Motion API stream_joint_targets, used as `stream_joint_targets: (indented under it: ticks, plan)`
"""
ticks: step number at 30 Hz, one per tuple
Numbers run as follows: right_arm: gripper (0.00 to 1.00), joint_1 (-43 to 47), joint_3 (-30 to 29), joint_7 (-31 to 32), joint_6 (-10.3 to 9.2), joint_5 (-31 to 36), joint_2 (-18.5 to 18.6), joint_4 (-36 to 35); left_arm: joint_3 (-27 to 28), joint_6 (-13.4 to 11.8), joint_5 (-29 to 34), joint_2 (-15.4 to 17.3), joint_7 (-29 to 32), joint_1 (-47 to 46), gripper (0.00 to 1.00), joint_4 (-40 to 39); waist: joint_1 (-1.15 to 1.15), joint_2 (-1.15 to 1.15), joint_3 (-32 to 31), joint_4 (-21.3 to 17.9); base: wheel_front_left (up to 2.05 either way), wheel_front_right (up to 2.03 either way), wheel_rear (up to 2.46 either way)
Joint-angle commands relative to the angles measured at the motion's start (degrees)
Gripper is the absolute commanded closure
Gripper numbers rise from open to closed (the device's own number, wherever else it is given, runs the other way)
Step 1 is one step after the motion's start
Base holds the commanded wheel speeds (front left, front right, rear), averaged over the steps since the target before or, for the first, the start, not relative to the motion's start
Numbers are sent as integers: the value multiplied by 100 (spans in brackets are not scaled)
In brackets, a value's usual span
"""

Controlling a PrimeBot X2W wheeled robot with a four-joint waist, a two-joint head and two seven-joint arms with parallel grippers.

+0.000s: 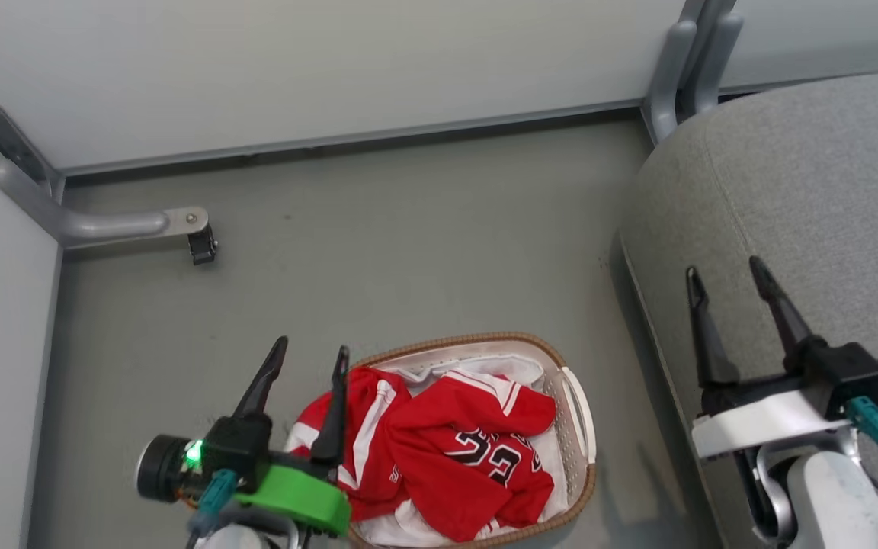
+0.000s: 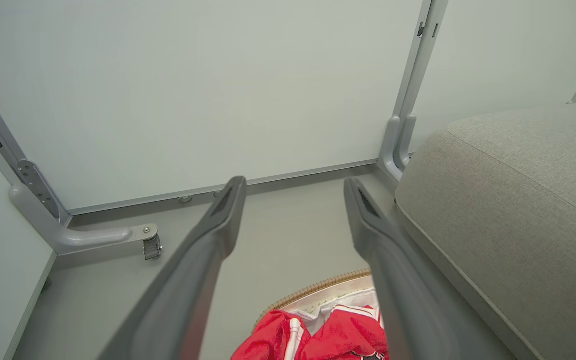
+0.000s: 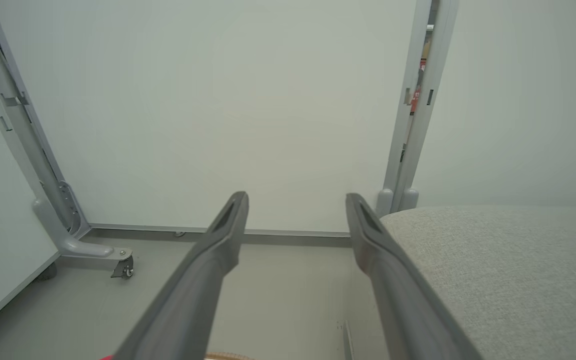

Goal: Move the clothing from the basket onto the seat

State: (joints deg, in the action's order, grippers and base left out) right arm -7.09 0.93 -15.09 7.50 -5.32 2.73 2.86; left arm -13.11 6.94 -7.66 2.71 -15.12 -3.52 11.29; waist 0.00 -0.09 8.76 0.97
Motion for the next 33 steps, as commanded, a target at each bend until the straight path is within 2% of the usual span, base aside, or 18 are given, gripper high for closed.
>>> stream_joint_targets:
  ticks: [1,5,12,20,28,33]
  plan:
    - [0,-171,-100,-12,-2,48,28,-69,-110,24,158,36,-6,-261,0,106,0,9,602,-100,0,0,0]
    - [0,-495,-412,-12,-3,84,28,-190,-528,49,486,155,-6,-893,0,549,0,9,1133,-248,0,0,0]
    - [0,-1132,-579,-12,-3,101,22,-451,-1762,58,983,458,-6,-2219,0,1586,0,9,2130,-568,0,0,0]
    - [0,-1601,-381,-12,-3,-67,22,-803,-2827,53,943,461,-5,-3382,0,3207,0,9,2948,-994,0,0,0]
    - [0,-1846,-217,-12,-3,-383,20,-994,-3335,43,1014,362,123,-4257,0,4781,0,9,3590,-1403,0,0,0]
    - [0,-1982,-139,-11,-3,-555,20,-1057,-3260,-202,973,415,233,-4618,0,5441,0,9,3893,-1614,0,0,0]
